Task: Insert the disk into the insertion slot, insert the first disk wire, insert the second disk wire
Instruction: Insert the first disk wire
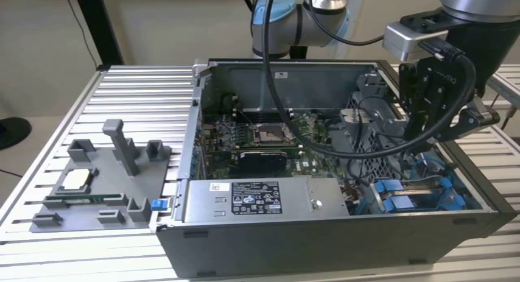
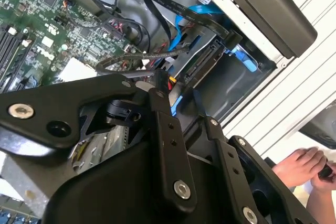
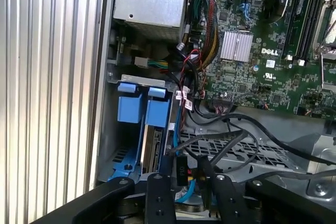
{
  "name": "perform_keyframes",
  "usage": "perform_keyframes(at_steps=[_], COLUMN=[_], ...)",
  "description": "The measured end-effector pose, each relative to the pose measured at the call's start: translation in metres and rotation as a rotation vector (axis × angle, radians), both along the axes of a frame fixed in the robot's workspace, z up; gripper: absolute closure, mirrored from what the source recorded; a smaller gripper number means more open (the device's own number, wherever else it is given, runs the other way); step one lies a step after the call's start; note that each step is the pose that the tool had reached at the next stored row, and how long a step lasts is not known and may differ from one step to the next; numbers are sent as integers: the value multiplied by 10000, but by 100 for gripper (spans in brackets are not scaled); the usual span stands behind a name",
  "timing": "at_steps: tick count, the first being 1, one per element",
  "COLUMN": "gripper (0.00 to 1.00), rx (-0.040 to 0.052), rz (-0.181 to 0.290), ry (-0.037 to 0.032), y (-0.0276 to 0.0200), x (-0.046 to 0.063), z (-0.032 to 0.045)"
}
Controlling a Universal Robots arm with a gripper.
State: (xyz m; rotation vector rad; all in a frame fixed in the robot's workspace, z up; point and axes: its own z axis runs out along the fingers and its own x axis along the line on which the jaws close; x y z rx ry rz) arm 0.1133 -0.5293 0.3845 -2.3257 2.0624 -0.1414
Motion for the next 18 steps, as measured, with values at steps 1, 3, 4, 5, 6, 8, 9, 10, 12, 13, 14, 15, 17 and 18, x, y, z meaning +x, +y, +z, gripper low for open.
perform_keyframes(at_steps=[1, 3, 4, 5, 6, 8, 9, 10, 12, 13, 14, 15, 17, 18], gripper=[0, 0, 0, 0, 0, 100, 100, 100, 100, 100, 100, 100, 100, 100], rx=[0, 0, 3, 9, 17, 31, 36, 40, 51, 58, 61, 62, 62, 62], rz=[0, 0, -1, -2, -4, -10, -14, -16, -23, -25, -27, -27, -28, -28], ry=[0, 0, 0, 0, 0, -1, -1, -1, -3, -3, -3, -3, -1, 10], y=[0, 0, -1, 0, 0, 0, 0, 0, 0, 0, 0, -2, -19, -34], x=[0, 0, 0, 0, 0, 0, 0, 0, 0, 0, 0, 0, 0, 0], z=[-3, -7, -8, -9, -11, -12, -12, -12, -13, -13, -13, -14, -14, -14])
